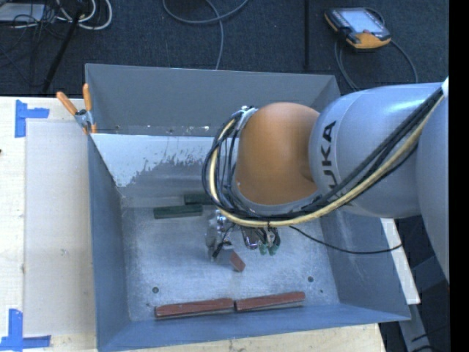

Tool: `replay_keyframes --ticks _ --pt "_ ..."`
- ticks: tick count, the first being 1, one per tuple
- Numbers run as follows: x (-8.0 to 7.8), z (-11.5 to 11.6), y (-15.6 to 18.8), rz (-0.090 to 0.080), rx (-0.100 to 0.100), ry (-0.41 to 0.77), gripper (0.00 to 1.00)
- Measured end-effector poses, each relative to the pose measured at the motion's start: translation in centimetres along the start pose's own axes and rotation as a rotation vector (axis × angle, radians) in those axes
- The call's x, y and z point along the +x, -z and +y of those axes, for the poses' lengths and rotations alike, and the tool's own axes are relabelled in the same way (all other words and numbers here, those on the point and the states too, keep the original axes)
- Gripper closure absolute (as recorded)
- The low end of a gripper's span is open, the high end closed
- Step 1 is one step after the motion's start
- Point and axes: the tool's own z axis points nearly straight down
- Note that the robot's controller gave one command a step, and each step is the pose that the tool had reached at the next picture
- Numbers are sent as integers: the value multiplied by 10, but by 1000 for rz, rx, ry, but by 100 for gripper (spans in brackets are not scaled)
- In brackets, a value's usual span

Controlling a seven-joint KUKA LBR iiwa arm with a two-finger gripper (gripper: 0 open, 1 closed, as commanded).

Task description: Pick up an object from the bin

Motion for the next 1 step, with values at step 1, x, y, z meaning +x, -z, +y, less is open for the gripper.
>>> replay_keyframes --ticks 1 --pt "-7 6 21 -9 0 17 100"
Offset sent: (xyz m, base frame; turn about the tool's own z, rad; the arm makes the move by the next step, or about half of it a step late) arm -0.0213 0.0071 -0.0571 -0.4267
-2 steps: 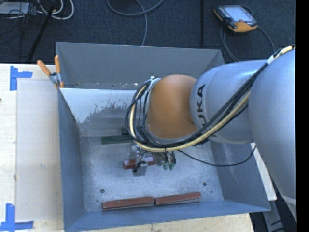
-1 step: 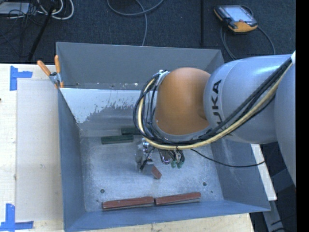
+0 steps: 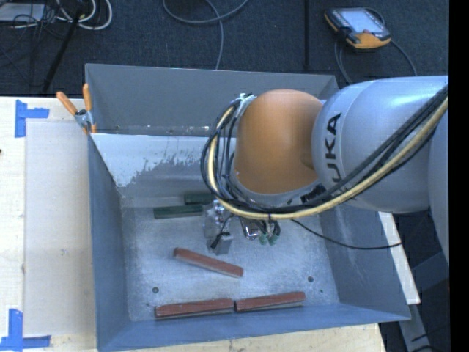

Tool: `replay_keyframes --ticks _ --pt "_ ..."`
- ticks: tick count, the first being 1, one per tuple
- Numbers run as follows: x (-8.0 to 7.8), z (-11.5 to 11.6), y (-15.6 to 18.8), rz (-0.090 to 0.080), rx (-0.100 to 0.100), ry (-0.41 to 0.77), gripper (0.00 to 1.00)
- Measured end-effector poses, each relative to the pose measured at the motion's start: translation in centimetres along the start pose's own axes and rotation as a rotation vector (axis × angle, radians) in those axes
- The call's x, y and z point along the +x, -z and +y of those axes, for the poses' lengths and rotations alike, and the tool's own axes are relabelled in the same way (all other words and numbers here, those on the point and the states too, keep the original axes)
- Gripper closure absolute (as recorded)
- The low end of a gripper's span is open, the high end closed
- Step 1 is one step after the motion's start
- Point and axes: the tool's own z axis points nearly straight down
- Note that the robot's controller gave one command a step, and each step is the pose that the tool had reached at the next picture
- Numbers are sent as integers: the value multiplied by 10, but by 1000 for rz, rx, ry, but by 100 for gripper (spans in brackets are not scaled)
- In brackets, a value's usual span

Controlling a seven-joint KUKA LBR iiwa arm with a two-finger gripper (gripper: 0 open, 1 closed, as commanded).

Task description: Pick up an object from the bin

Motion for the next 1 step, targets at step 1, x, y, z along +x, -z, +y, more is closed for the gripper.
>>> replay_keyframes --ticks 1 --pt "30 4 -82 12 -2 410 0"
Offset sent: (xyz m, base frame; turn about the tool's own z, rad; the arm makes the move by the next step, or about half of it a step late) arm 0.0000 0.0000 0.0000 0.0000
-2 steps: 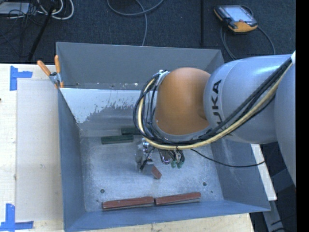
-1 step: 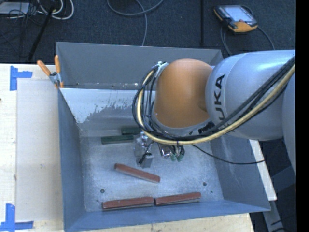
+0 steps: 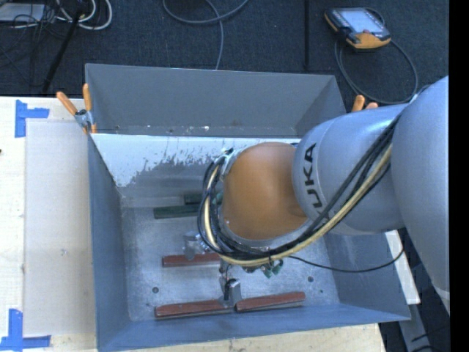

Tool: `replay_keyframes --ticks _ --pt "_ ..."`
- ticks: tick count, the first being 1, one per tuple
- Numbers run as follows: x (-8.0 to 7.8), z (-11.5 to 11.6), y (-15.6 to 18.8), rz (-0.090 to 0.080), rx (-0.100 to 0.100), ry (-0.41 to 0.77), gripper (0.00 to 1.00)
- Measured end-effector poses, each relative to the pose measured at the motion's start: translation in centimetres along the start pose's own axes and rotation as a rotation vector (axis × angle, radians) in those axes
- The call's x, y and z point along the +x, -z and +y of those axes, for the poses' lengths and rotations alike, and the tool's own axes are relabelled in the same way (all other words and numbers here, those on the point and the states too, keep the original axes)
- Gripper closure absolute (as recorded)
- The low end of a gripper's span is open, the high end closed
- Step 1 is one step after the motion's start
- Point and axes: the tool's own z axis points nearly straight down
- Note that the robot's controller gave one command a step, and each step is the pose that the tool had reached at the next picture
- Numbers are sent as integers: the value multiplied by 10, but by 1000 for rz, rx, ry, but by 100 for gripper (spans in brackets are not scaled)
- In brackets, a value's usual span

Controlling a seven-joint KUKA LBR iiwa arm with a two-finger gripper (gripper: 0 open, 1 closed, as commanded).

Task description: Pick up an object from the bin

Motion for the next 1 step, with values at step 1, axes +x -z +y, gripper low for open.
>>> replay_keyframes --ticks 1 --pt "-2 -1 2 -5 2 -1 0"
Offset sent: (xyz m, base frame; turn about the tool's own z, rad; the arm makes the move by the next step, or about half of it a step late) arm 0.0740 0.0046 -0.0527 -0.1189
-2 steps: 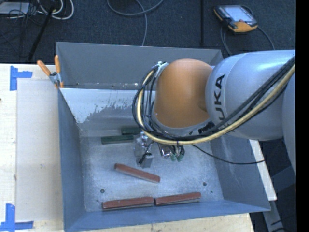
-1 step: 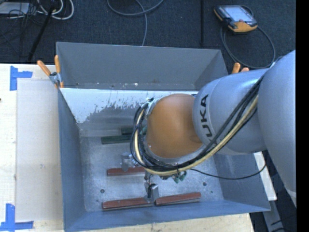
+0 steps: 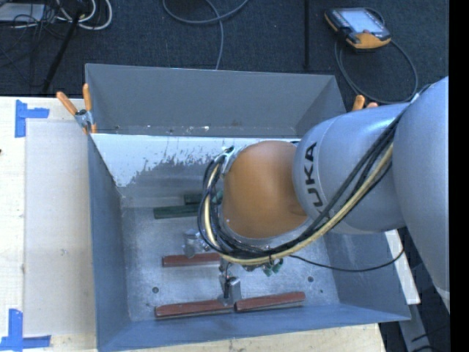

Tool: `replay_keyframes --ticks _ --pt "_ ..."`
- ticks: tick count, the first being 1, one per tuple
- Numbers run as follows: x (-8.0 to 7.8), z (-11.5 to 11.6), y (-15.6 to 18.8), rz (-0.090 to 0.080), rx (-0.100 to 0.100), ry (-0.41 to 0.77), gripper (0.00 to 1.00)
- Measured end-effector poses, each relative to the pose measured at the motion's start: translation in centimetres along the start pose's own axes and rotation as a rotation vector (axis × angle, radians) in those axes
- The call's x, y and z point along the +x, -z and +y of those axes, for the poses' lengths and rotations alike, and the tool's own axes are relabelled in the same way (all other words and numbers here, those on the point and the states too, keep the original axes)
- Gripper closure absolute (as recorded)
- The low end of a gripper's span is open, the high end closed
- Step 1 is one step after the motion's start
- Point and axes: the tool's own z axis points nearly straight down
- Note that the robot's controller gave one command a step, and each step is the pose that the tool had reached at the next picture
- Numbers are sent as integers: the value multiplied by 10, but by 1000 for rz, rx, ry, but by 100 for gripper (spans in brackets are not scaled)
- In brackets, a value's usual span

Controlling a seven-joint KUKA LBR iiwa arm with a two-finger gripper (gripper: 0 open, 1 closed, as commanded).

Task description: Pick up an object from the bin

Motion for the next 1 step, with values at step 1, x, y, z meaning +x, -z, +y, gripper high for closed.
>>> replay_keyframes --ticks 1 --pt "-65 -32 -55 -3 0 118 100"
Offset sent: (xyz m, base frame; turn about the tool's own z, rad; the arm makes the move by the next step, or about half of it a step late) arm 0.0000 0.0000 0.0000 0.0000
